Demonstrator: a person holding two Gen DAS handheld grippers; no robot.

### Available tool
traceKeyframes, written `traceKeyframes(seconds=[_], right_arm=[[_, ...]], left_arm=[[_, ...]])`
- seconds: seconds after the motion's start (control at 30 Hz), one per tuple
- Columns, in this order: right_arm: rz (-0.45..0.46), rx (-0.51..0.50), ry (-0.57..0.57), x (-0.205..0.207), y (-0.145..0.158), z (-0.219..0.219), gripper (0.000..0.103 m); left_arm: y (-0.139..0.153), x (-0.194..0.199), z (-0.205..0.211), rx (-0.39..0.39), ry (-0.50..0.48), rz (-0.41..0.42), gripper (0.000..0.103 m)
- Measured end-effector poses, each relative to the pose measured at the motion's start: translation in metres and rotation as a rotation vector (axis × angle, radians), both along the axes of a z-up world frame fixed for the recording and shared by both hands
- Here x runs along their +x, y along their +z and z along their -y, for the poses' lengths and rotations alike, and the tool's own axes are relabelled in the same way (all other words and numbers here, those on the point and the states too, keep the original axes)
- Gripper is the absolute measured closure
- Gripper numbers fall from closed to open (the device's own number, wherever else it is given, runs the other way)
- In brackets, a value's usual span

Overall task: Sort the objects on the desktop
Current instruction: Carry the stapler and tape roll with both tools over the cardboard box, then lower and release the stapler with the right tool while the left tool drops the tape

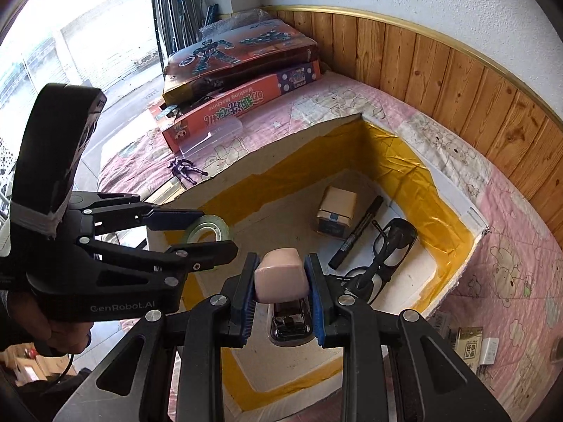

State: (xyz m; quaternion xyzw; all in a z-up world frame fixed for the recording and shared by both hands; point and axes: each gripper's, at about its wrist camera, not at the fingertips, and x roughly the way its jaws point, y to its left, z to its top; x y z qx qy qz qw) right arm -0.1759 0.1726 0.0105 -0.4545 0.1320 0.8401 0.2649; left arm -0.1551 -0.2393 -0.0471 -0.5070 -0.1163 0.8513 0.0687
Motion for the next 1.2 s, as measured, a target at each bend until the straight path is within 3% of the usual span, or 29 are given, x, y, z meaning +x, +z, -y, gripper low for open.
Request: traceKeyframes(seconds=[0.7,1.2], right_arm=[[0.181,-0.227,-0.095,-0.074,-0.050,-0.074,0.076],[0.171,-0.377,-0.144,-0.099,-0.082,-0.097,0.075]], left_arm=[[-0.031,-0.022,-0.015,0.003,-0.161,0.138,0.054],[-0.043,-0.022,-0.005,0.054,-0.139,0.187,0.054]])
